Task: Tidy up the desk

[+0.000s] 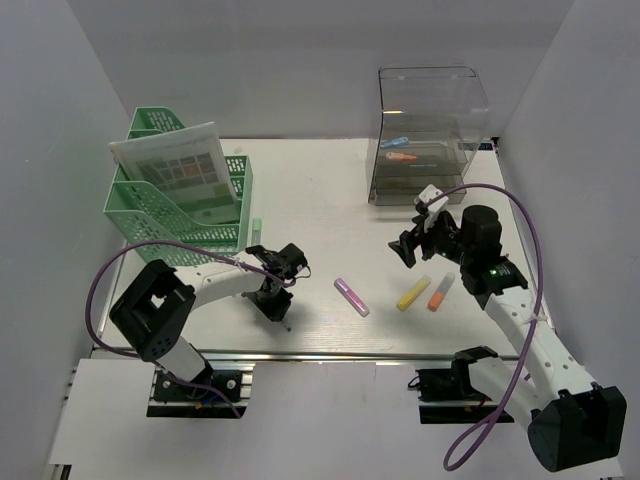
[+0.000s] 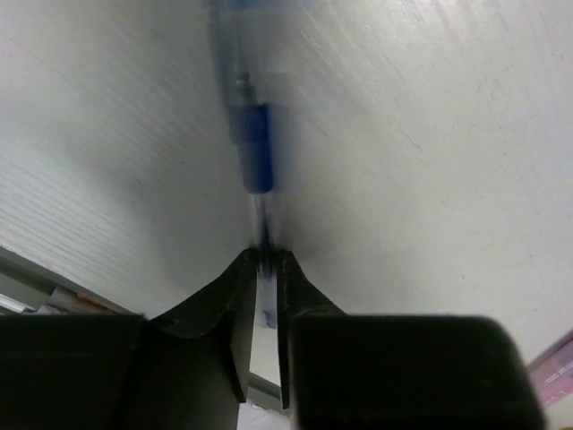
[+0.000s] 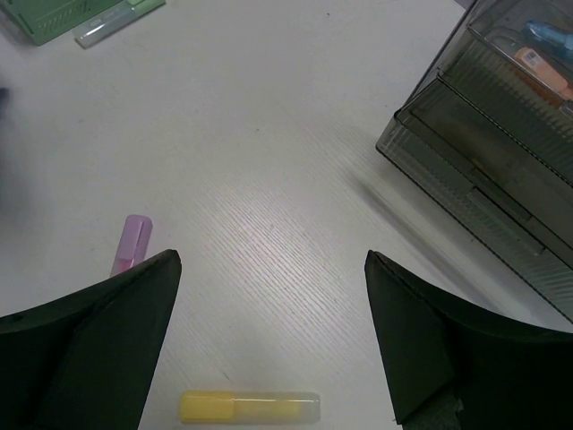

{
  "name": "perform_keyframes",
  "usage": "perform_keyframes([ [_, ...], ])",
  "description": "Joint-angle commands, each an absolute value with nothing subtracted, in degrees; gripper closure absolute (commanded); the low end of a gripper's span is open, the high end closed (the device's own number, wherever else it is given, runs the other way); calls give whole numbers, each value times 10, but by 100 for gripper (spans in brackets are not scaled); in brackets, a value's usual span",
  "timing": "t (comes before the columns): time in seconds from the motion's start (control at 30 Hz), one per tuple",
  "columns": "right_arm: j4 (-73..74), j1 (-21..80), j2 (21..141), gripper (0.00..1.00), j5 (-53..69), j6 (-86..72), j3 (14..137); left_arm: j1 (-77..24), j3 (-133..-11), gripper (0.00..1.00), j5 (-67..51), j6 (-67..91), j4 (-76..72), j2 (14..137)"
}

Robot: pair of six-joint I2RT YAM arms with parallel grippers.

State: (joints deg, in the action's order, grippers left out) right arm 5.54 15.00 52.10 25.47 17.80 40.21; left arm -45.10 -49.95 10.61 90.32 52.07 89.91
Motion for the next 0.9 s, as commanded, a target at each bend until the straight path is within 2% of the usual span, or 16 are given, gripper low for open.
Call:
perform_keyframes([
  [0.0, 40, 146, 510, 11, 233, 166, 411, -449, -486, 77, 105, 911, 509, 903],
  [0.03, 43, 145, 509, 11, 228, 164, 413, -449, -489, 80, 105, 911, 510, 903],
  [0.1, 45, 142, 506, 11, 220, 163, 414, -462, -493, 97, 105, 896, 509, 899],
  [0.17, 45, 142, 506, 12, 217, 163, 415, -468, -511, 100, 91, 874, 505, 899],
  [0.2, 41, 137, 505, 17, 214, 160, 415, -468, -518, 100, 82, 837, 502, 900],
  [0.3, 33, 133, 505, 50, 198, 144, 416, -488, -570, 100, 68, 758, 495, 898],
  [0.33, 28, 133, 507, 89, 190, 139, 415, -496, -588, 100, 71, 731, 491, 897],
  [0.37, 25, 129, 509, 100, 165, 127, 416, -497, -626, 100, 76, 706, 491, 898],
  [0.47, 11, 121, 512, 100, 107, 99, 413, -509, -698, 100, 80, 565, 456, 900],
  [0.5, 9, 119, 512, 100, 81, 82, 413, -509, -712, 100, 70, 451, 434, 900],
  [0.53, 6, 113, 513, 100, 46, 60, 414, -509, -734, 100, 52, 352, 387, 897],
  [0.63, 11, 104, 527, 100, 3, 34, 418, -504, -761, 100, -22, 222, 302, 904],
  [0.73, 20, 89, 533, 100, -14, 24, 430, -492, -836, 100, -69, 75, 263, 947],
  [0.87, 10, 68, 520, 100, -23, 18, 421, -492, -977, 99, -200, -161, 293, 1050],
])
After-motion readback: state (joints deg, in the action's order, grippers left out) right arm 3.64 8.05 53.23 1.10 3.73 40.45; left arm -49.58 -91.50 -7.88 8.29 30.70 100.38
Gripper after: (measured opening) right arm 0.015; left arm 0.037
